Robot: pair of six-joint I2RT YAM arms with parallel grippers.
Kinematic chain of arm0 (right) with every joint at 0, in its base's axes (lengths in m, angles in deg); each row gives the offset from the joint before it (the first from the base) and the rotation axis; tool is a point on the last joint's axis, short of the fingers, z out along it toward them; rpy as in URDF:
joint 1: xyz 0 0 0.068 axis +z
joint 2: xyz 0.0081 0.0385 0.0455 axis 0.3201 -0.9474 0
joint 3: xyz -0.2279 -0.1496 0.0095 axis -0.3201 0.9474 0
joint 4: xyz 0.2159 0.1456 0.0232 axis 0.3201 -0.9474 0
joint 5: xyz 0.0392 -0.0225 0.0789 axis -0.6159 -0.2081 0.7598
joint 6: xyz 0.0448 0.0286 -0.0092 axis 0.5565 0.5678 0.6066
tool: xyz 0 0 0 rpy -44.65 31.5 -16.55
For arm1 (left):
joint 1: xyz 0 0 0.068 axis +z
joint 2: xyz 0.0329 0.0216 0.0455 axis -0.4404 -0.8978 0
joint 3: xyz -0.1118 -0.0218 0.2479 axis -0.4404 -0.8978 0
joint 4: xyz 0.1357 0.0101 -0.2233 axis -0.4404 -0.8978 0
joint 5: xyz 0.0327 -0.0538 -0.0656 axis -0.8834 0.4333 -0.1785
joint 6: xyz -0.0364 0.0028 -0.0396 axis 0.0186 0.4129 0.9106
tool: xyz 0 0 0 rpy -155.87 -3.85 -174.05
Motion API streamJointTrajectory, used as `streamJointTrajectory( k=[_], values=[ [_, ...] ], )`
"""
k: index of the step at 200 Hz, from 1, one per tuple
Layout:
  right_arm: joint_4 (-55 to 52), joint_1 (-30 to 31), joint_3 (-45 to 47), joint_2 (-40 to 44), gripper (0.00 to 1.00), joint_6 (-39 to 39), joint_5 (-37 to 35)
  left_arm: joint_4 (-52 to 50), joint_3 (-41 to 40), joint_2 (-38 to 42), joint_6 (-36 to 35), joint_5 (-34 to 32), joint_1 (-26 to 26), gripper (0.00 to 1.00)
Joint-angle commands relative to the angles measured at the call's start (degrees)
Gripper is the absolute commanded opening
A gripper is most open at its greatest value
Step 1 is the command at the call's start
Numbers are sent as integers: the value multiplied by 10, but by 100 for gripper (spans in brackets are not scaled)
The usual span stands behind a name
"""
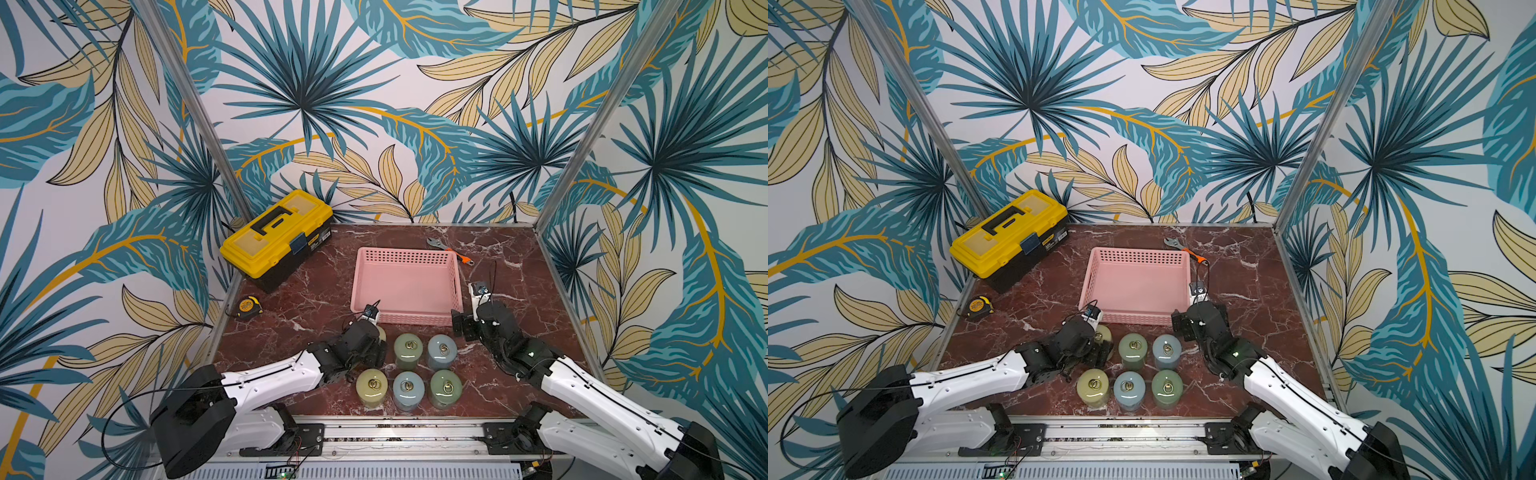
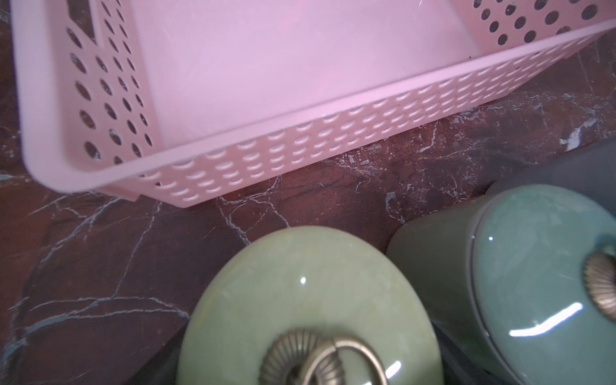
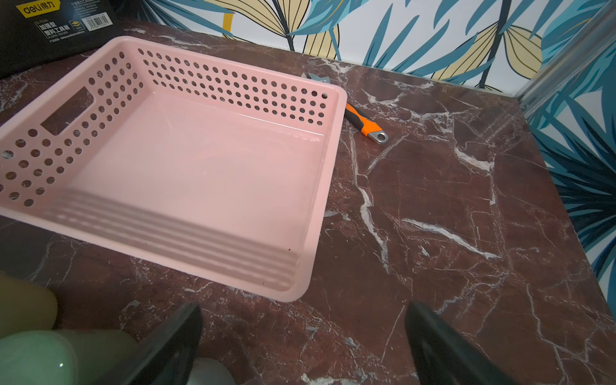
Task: Take the tea canister out of the basket
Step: Place the tea canister at the center of the board.
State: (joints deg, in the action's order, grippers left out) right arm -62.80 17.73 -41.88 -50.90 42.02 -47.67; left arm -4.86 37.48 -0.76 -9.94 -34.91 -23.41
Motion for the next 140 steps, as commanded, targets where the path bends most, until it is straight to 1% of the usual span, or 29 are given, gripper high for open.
streamJointTrajectory(
  k=[1, 7, 30, 46, 63, 99, 140],
  values=[
    [7, -1, 12, -2, 99, -4, -8, 38, -3, 6, 7, -3, -4, 56],
    [7, -1, 12, -4, 99, -4, -9, 36, -3, 6, 9, -4, -4, 60],
    [7, -1, 12, -4, 99, -4, -8, 24, -1, 12, 15, -10, -6, 76],
    [7, -2, 12, -4, 99, -4, -7, 20, 0, 19, 19, -10, -7, 85],
    [7, -1, 12, -4, 99, -4, -8, 15, 1, 26, 22, -10, -8, 91],
    [7, -2, 12, -5, 99, -4, -7, 2, 5, 45, 27, -12, -9, 100],
    [7, -2, 12, -2, 99, -4, -4, -25, 18, 74, 30, -18, -9, 100]
  ],
)
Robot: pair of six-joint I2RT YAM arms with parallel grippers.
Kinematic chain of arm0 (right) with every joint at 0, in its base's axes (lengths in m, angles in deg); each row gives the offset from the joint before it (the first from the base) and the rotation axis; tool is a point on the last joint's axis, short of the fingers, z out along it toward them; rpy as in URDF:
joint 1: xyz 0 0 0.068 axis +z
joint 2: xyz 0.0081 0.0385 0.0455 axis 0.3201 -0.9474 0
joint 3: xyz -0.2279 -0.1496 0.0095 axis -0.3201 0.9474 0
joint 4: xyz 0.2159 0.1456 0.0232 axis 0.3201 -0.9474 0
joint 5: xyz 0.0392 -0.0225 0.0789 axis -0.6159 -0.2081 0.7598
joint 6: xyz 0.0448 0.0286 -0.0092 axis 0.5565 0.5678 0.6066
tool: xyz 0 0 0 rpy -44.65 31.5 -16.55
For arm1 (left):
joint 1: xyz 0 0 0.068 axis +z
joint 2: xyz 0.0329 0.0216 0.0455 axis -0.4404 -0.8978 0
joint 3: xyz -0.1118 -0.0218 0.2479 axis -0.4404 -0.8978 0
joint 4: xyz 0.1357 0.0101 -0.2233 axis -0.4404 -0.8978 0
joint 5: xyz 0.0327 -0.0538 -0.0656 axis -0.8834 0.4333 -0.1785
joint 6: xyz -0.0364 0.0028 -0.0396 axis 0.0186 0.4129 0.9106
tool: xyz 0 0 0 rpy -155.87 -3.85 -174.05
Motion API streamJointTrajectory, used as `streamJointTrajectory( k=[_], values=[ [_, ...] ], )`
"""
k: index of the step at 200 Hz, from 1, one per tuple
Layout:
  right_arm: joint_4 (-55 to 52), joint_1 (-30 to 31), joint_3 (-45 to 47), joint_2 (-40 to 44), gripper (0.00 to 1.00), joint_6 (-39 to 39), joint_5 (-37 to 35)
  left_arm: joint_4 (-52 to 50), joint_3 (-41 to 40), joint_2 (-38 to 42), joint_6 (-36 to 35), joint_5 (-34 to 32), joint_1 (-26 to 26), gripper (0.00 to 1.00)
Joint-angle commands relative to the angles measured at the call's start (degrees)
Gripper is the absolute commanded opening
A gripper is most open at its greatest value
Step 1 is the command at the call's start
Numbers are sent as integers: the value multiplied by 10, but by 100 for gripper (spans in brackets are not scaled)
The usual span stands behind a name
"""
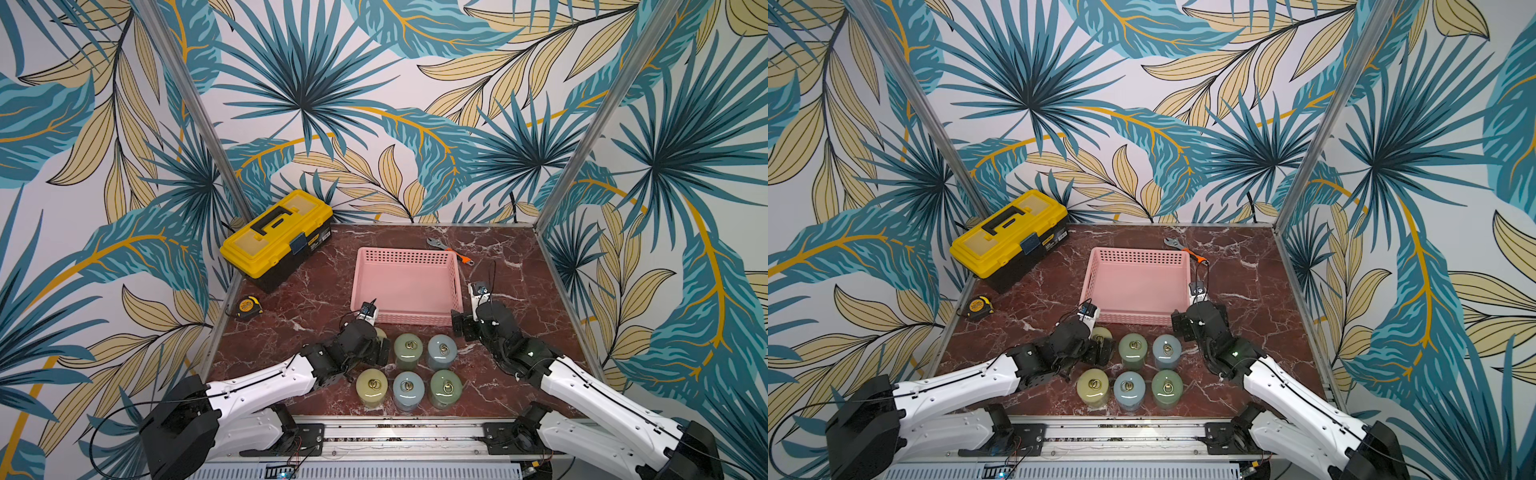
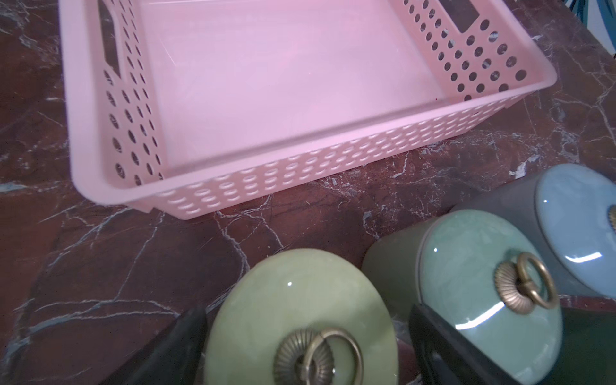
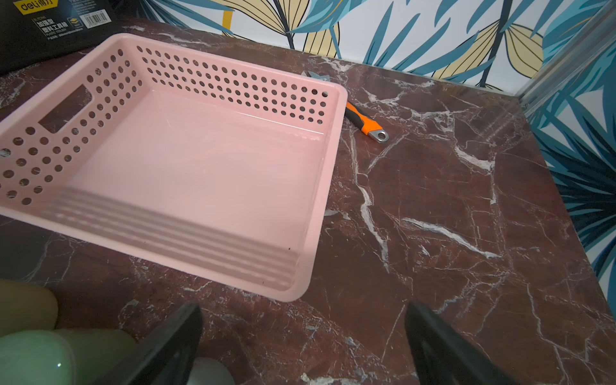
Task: Take the tea canister out of the basket
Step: Place the tea canister at the center of the board, then reset both arms
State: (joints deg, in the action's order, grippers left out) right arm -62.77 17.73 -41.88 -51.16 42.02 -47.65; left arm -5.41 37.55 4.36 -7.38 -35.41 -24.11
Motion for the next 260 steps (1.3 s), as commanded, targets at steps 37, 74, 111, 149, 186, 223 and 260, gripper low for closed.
streamJointTrajectory(
  k=[37, 74, 111, 149, 186, 223, 260],
  values=[
    [6, -1, 13, 14, 99, -5, 16, -46, 37, 59, 2, -36, -2, 100],
    [5, -1, 17, 38, 99, -1, 33, -63, 57, 95, -21, -99, -2, 100],
    [5, -2, 26, 58, 99, 15, 30, -32, 41, 134, -70, -183, -2, 100],
    [3, -1, 37, 71, 99, 45, -28, 52, -2, 173, -168, -235, 1, 100],
    [3, -1, 48, 74, 99, 46, -92, 219, -76, 200, -274, -292, 9, 100],
    [3, -2, 50, 71, 99, 42, -126, 296, -102, 199, -338, -261, 55, 100],
    [7, -4, 51, 79, 99, 3, -143, 314, -108, 189, -362, -223, 120, 100]
  ],
)
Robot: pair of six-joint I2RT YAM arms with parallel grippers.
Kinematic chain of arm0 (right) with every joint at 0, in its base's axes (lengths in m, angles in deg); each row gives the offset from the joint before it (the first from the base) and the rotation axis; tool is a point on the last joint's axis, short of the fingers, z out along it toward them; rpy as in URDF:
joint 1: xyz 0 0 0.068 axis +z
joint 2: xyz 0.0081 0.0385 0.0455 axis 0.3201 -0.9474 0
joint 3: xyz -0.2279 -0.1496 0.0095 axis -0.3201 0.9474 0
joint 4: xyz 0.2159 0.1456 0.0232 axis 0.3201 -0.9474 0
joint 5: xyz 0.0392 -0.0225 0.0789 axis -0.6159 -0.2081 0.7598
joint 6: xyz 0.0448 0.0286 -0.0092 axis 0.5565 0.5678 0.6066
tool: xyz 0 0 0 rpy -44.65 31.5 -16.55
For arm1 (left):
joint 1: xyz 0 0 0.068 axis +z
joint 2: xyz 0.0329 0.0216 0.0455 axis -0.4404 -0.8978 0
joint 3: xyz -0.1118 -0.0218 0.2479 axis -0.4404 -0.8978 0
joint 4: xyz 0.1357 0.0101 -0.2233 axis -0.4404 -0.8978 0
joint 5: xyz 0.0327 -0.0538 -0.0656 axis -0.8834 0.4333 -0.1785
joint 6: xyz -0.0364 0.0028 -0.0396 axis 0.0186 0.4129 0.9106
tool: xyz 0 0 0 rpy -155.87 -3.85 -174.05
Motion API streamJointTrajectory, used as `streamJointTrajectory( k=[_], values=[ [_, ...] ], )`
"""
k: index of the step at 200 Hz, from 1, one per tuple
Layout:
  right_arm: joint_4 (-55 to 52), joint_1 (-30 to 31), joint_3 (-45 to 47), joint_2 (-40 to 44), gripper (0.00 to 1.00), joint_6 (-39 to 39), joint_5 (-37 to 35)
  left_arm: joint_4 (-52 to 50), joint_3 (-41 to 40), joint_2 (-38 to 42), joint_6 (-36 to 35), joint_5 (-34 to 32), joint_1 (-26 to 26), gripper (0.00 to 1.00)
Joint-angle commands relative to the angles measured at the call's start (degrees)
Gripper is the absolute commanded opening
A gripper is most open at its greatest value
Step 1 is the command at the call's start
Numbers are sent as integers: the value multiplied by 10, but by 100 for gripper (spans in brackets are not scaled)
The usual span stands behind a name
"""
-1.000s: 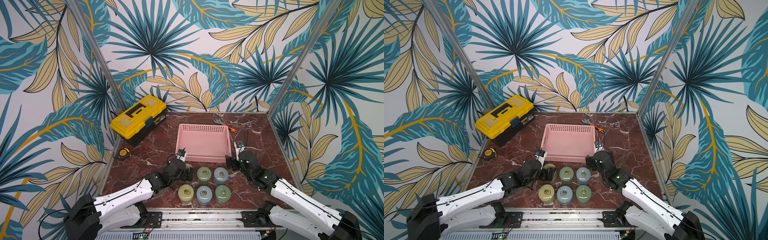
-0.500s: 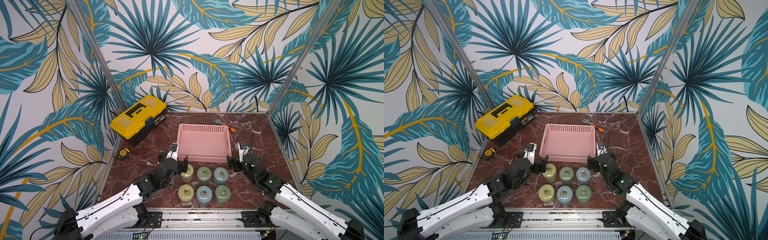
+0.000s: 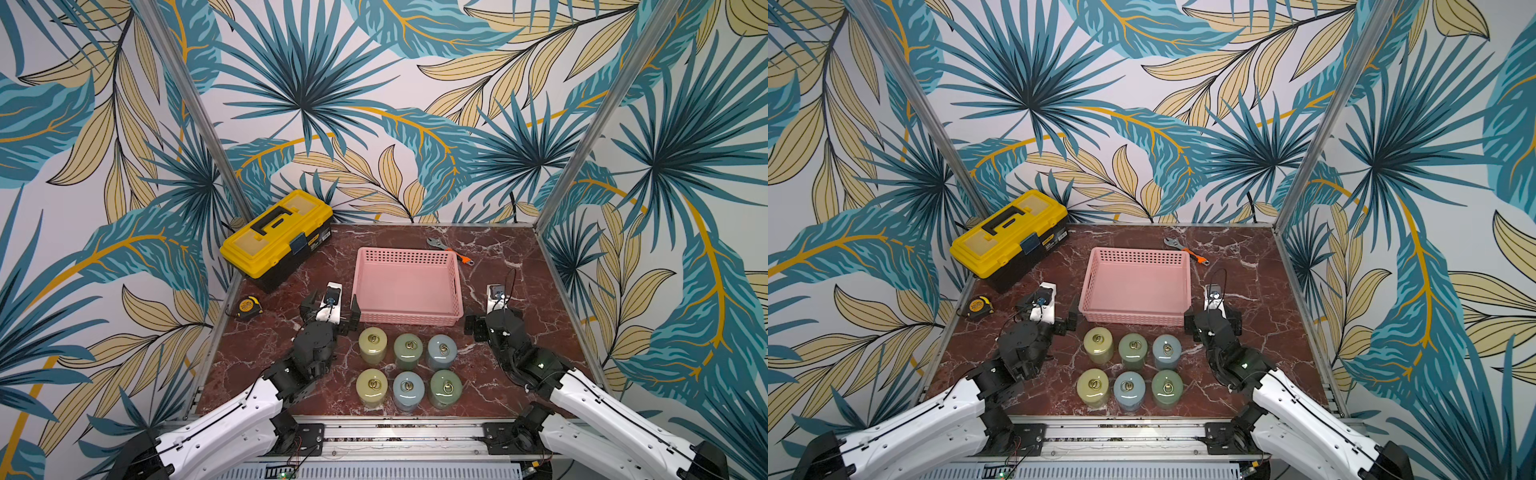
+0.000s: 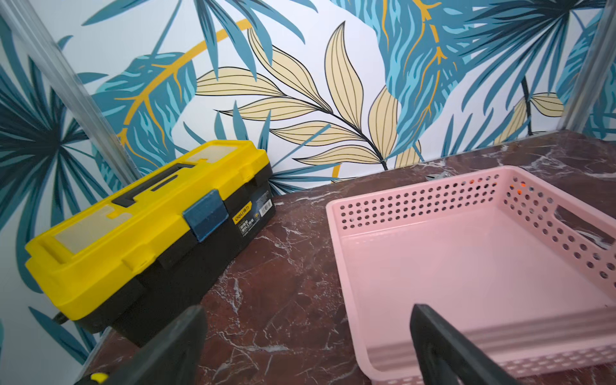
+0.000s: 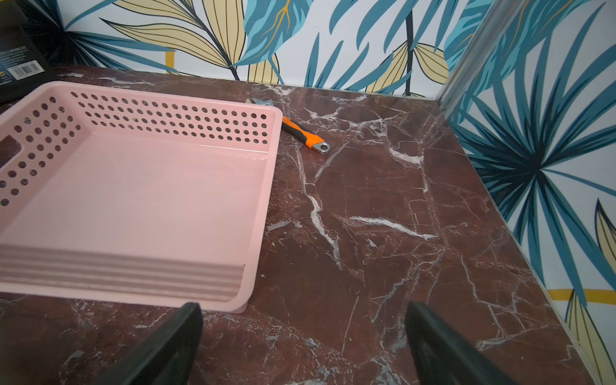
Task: Take the tea canister out of the basket
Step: Reset both arms
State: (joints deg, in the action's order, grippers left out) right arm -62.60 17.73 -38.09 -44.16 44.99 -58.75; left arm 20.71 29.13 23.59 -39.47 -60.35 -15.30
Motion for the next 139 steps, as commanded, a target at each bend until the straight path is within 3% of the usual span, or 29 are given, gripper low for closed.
streamJointTrajectory(
  k=[1, 30, 82, 139],
  values=[
    [5, -4, 13, 10, 99, -28, -33, 54, -25, -4, -42, 27, 34, 100],
    [31, -31, 19, 17, 99, -64, -40, 72, -28, -17, -56, 68, 103, 100],
    [103, -124, 57, 32, 99, -93, 25, 162, -58, -75, -11, 232, 282, 100],
    [187, -209, 79, 6, 99, -101, 107, 275, -60, -237, 44, 379, 411, 100]
  ],
)
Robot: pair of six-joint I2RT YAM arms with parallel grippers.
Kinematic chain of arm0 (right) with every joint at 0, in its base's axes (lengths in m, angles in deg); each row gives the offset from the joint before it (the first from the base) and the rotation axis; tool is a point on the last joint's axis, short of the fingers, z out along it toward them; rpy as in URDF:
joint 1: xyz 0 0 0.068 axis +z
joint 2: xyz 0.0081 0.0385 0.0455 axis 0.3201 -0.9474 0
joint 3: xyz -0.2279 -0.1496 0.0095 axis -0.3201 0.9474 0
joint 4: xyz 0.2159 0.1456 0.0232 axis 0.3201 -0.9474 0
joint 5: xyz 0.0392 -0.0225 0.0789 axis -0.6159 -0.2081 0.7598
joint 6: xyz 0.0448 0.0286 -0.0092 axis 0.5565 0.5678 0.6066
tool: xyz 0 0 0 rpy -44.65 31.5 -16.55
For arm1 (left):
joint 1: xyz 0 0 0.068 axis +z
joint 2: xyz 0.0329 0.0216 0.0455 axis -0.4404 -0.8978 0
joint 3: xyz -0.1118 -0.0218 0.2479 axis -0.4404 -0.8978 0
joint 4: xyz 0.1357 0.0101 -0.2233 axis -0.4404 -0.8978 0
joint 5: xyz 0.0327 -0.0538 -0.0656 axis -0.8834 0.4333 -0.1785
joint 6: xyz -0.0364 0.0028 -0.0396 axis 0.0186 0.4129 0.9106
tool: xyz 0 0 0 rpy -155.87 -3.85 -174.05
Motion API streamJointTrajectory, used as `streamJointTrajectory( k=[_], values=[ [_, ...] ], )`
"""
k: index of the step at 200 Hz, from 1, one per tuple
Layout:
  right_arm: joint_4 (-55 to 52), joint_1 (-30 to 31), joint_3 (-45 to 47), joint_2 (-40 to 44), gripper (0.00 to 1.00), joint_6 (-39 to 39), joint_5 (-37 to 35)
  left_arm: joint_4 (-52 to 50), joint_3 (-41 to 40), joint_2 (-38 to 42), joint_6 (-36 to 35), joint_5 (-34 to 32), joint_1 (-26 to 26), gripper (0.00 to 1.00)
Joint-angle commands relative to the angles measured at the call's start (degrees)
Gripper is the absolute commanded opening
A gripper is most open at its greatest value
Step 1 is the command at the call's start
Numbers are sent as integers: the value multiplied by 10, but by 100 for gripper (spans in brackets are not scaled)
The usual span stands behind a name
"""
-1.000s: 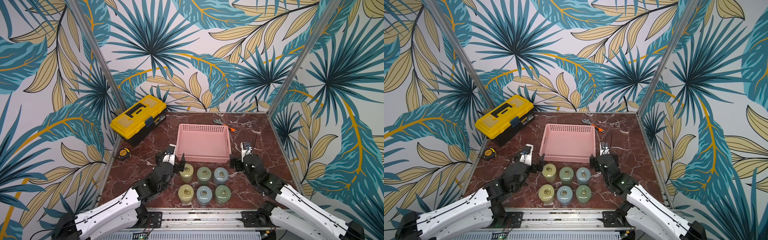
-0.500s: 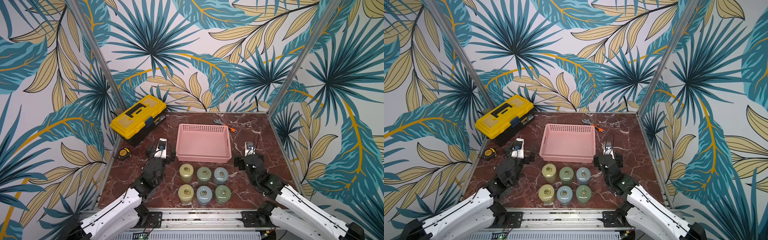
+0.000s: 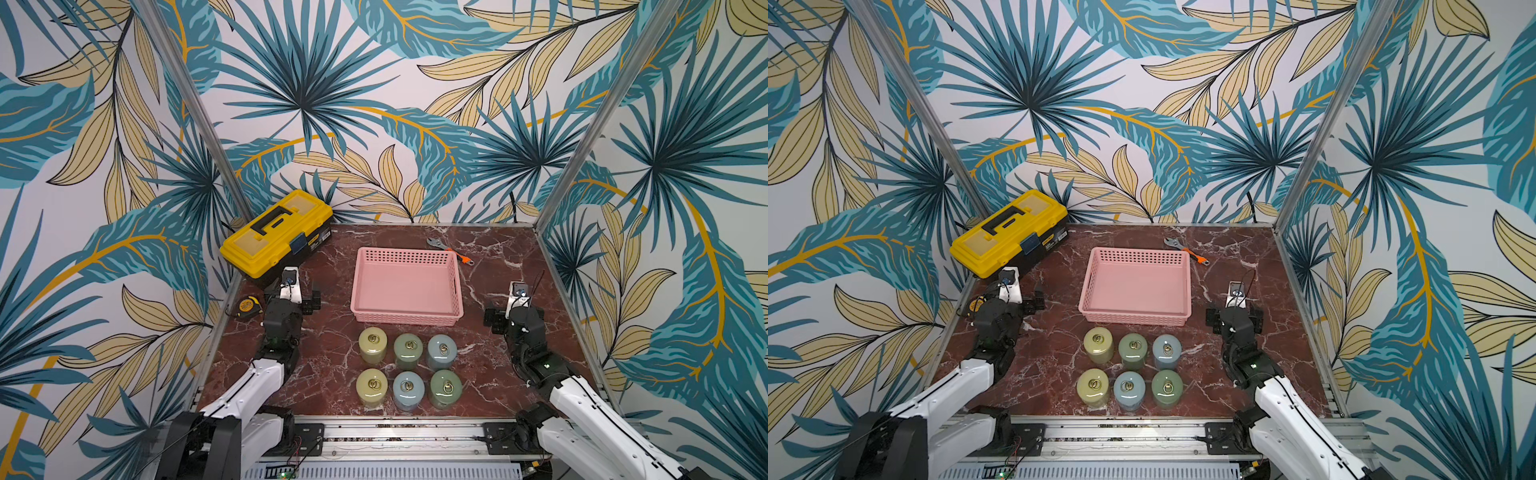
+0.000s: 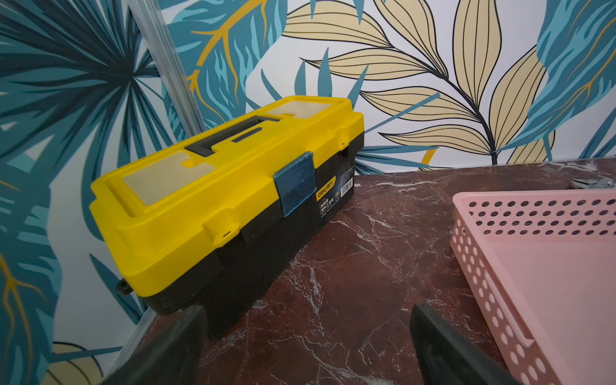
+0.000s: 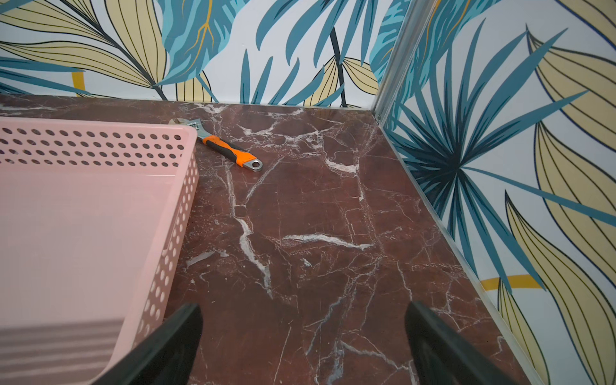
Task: Take the tea canister out of the basket
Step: Reset both arms
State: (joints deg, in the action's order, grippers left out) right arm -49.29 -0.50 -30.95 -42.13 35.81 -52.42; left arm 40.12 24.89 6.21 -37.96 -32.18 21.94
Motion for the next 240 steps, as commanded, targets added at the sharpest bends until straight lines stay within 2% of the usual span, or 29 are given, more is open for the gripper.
streamJointTrajectory(
  k=[1, 29, 45, 62, 101, 112, 147, 196, 219, 240],
  values=[
    [55, -28, 7, -15, 99, -9, 45, 84, -18, -66, 30, 98, 41, 100],
    [83, -68, 5, -47, 99, -5, 80, 219, -36, -161, 56, 166, 92, 100],
    [104, -92, 5, -68, 99, -1, 109, 247, -31, -203, 82, 198, 120, 100],
    [136, -120, 8, -93, 99, 7, 140, 296, -33, -245, 84, 213, 127, 100],
    [225, -165, 10, -163, 99, 14, 193, 290, -17, -271, 77, 233, 126, 100],
    [250, -173, 10, -184, 99, 16, 196, 254, -8, -259, 73, 238, 126, 100],
    [324, -190, 10, -254, 99, 18, 211, 197, 22, -259, 54, 179, 97, 100],
    [461, -195, 15, -376, 99, 17, 214, 193, 23, -258, 51, 169, 91, 100],
    [472, -195, 22, -381, 99, 15, 229, 195, 22, -258, 50, 169, 91, 100],
    [587, -193, 49, -433, 99, 2, 236, 195, 22, -258, 50, 168, 91, 100]
  ],
)
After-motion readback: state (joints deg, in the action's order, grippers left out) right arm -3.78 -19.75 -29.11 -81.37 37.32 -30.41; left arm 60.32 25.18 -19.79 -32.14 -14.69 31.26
